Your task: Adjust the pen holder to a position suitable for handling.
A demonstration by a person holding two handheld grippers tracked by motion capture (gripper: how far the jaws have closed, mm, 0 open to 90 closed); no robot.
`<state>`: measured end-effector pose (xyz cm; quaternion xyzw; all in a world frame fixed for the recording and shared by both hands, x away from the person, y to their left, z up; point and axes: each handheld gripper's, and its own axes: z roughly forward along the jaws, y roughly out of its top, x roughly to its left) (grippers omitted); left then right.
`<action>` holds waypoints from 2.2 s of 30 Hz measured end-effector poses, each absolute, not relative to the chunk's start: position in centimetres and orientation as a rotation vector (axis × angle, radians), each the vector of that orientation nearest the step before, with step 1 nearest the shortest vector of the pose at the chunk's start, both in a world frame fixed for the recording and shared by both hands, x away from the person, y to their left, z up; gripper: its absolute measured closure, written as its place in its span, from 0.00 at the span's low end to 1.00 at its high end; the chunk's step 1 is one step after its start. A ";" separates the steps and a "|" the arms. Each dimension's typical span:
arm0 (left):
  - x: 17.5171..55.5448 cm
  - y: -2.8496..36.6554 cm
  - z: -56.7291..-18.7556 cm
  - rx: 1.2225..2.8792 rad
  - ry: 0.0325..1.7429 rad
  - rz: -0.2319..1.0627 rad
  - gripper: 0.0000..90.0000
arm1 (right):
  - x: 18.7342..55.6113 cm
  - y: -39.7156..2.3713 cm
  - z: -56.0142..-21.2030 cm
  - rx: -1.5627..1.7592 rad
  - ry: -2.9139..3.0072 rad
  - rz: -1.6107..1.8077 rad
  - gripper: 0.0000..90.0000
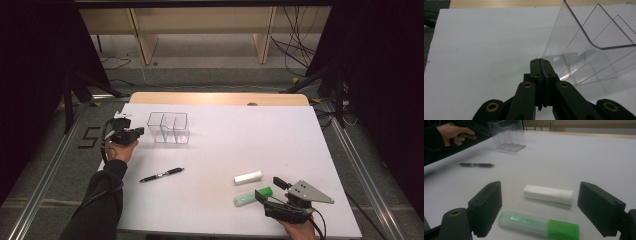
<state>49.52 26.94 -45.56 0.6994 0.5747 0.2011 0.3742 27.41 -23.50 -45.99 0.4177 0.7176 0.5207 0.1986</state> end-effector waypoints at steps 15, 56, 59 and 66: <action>51.2 25.7 -46.1 1.790 1.453 0.455 1.00 | 27.5 -23.4 -46.1 1.165 2.017 1.443 0.23; 52.8 15.7 -45.7 1.848 1.329 0.364 0.99 | 27.5 -23.5 -46.1 1.165 2.022 1.439 0.23; 52.8 15.1 -45.6 1.849 1.319 0.356 0.99 | 27.5 -23.5 -46.1 1.165 2.023 1.440 0.23; 52.8 13.9 -45.7 1.876 1.302 0.341 0.99 | 27.5 -23.5 -46.1 1.163 2.024 1.440 0.23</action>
